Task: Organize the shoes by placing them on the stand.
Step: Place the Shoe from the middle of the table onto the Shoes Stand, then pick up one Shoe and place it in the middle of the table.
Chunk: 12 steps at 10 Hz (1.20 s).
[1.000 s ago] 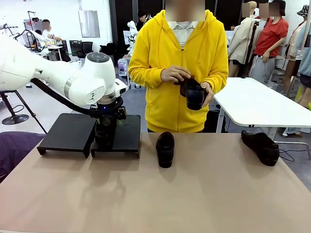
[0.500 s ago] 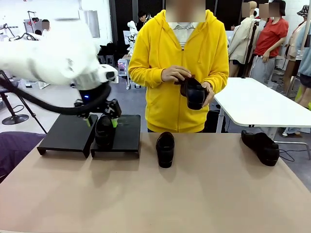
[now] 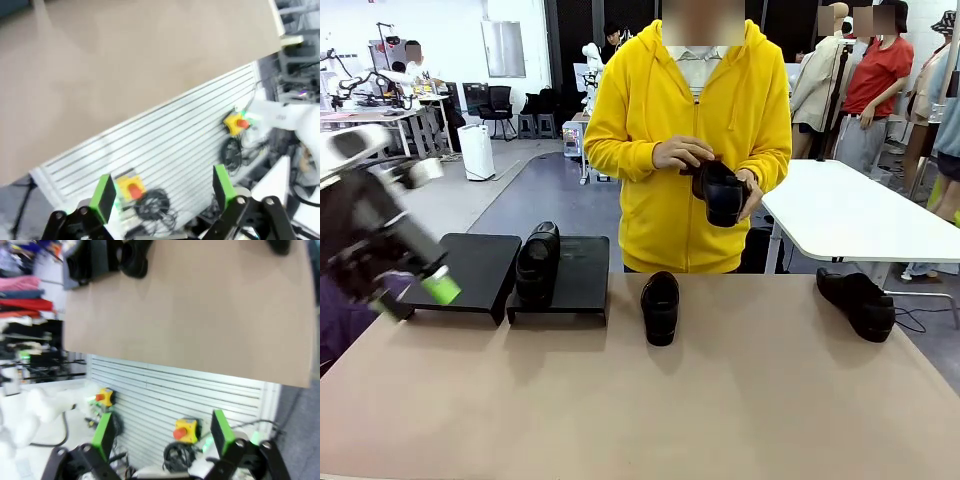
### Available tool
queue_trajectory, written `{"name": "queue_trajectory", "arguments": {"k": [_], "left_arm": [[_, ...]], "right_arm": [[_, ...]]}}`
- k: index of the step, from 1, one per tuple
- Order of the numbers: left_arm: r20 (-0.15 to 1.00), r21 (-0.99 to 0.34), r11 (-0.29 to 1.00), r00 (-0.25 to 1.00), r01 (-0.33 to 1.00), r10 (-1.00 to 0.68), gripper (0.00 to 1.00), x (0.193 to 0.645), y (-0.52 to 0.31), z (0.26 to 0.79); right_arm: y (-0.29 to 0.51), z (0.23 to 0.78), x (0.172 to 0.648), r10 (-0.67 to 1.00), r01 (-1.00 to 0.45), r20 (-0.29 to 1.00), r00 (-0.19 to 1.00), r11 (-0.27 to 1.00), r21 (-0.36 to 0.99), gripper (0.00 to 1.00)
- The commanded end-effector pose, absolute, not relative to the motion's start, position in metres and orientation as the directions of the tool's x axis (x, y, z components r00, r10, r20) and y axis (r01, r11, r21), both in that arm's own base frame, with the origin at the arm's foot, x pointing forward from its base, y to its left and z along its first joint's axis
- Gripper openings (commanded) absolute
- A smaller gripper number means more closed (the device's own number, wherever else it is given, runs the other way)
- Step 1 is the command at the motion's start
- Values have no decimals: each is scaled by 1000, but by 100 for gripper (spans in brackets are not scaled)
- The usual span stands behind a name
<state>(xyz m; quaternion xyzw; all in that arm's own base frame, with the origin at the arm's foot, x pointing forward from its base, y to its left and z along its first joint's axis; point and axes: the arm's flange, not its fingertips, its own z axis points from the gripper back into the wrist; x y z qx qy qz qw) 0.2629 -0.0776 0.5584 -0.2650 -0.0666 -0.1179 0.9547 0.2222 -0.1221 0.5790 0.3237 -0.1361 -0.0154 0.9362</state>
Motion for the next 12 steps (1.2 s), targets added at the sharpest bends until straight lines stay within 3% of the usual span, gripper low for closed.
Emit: {"name": "queue_trajectory", "arguments": {"k": [1,2,3,12], "left_arm": [[282,-622,750,958,223,-50,100,210,-47,523],[294,-644,735,956,212,-19,100,203,-41,512],[216,-565,795,969,223,-119,100,235,-59,539],[216,-565,795,969,223,-119,100,235,-59,539]], "right_arm": [[-123,582,221,-114,-60,244,963,793,606,100],[-123,582,221,-114,-60,244,963,793,606,100],[-123,582,221,-114,-60,244,963,793,606,100],[-123,582,221,-114,-60,244,963,793,606,100]]}}
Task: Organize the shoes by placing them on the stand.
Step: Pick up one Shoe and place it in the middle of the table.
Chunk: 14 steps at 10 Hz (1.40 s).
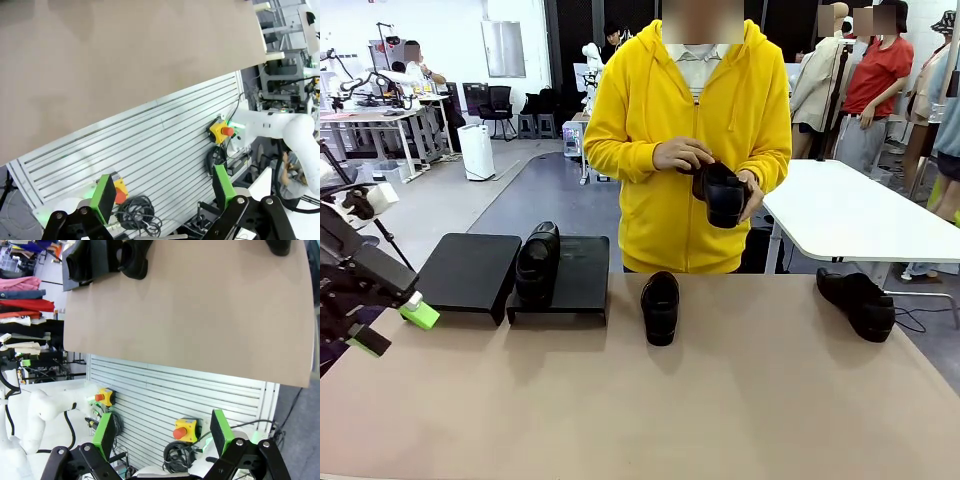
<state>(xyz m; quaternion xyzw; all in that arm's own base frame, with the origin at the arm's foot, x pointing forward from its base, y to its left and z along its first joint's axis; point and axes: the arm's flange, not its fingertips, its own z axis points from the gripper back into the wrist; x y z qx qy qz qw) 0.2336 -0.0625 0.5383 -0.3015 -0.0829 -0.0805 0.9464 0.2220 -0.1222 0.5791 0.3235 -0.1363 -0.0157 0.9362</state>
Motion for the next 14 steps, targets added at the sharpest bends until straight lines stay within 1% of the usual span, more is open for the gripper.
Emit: {"name": "queue_trajectory", "arguments": {"k": [1,6,7,8,9,10,11,12,14], "left_arm": [[216,-565,795,969,223,-119,100,235,-59,539],[216,-565,795,969,223,-119,100,235,-59,539],[216,-565,795,969,223,-119,100,235,-59,539],[216,-565,795,969,223,-119,100,235,-59,539],[216,-565,795,969,223,-119,100,235,-59,539],[216,-565,795,969,223,-119,100,235,-59,539],[216,-565,795,969,223,-119,100,235,-59,539],[216,-565,795,969,223,-119,100,235,-59,539],[216,-565,795,969,223,-119,100,235,-59,539]], "right_arm": [[-123,582,221,-114,-60,244,963,793,606,100],[-122,579,222,-118,-59,245,962,790,610,100],[-117,581,250,-63,-53,179,982,817,575,100],[-111,581,273,-53,-34,150,987,850,526,100],[-99,577,286,-11,-42,102,995,867,496,100],[-89,571,299,-64,2,127,990,897,442,100],[-78,562,319,-20,-30,161,987,953,302,100],[-64,541,350,82,-106,117,990,970,219,100],[-69,504,404,69,-89,163,984,989,119,100]]}}
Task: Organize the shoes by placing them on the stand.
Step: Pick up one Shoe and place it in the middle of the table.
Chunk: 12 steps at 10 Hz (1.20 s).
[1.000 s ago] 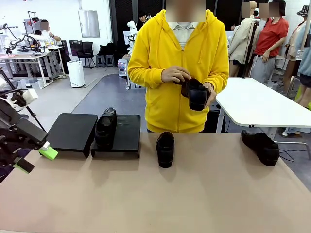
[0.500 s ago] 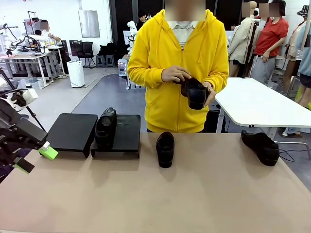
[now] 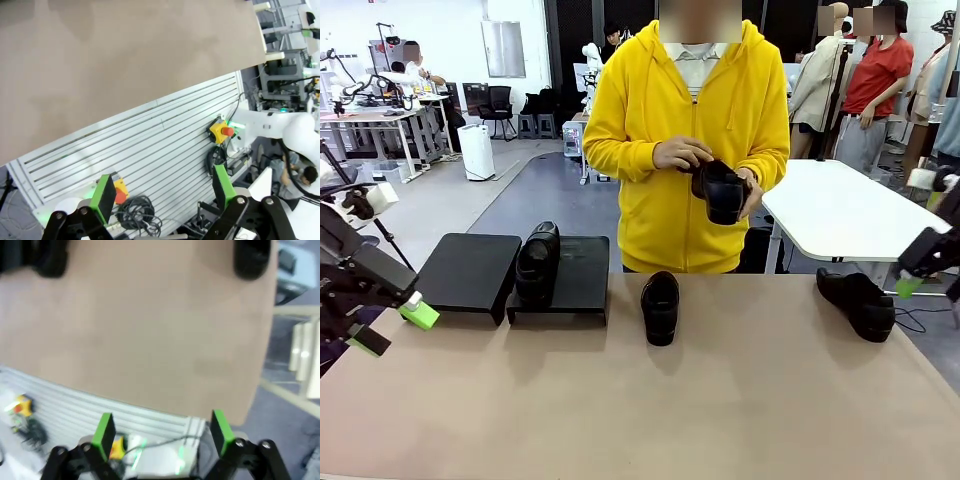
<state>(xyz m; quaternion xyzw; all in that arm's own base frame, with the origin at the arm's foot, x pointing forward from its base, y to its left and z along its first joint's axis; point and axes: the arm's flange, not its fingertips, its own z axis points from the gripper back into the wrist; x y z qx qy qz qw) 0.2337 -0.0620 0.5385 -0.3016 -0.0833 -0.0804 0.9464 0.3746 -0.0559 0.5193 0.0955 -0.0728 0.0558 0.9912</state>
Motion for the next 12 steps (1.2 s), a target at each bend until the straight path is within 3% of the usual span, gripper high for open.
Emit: {"name": "queue_trajectory", "arguments": {"k": [1,2,3,5,7,10,12], "left_arm": [[216,-565,795,969,223,-119,100,235,-59,539],[216,-565,795,969,223,-119,100,235,-59,539],[216,-565,795,969,223,-119,100,235,-59,539],[216,-565,795,969,223,-119,100,235,-59,539],[216,-565,795,969,223,-119,100,235,-59,539],[216,-565,795,969,223,-119,100,235,-59,539],[216,-565,795,969,223,-119,100,235,-59,539]], "right_arm": [[-76,485,426,97,-115,170,981,989,97,100],[-78,481,432,137,-162,186,973,979,124,100],[-61,496,400,108,-130,164,981,983,130,100],[-61,496,400,108,-130,164,981,983,130,100],[-77,475,450,97,-114,147,984,987,117,100],[-104,464,551,222,-234,91,971,960,151,100],[-114,430,582,264,-282,127,956,947,152,100]]}}
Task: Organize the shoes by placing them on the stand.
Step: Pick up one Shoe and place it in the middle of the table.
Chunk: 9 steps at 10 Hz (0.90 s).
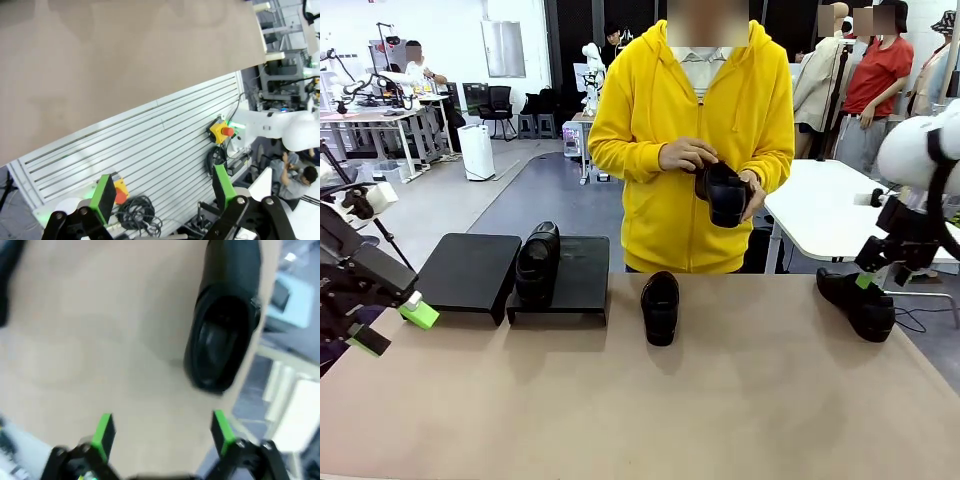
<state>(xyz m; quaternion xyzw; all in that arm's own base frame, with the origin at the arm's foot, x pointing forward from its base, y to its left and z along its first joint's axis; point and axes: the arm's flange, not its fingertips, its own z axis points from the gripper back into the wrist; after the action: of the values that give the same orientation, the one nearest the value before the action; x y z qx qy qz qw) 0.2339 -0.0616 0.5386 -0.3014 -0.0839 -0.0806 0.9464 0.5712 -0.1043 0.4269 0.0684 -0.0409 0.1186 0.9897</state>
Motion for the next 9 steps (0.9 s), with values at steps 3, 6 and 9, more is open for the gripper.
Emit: {"name": "queue_trajectory", "arguments": {"k": [3,6,9], "left_arm": [[216,-565,795,969,223,-119,100,235,-59,539],[216,-565,795,969,223,-119,100,235,-59,539],[216,-565,795,969,223,-119,100,235,-59,539]], "right_arm": [[-118,391,608,288,-306,125,949,940,153,100],[-116,372,622,295,-312,110,949,932,187,100],[-110,373,625,311,-324,98,945,928,183,100]]}}
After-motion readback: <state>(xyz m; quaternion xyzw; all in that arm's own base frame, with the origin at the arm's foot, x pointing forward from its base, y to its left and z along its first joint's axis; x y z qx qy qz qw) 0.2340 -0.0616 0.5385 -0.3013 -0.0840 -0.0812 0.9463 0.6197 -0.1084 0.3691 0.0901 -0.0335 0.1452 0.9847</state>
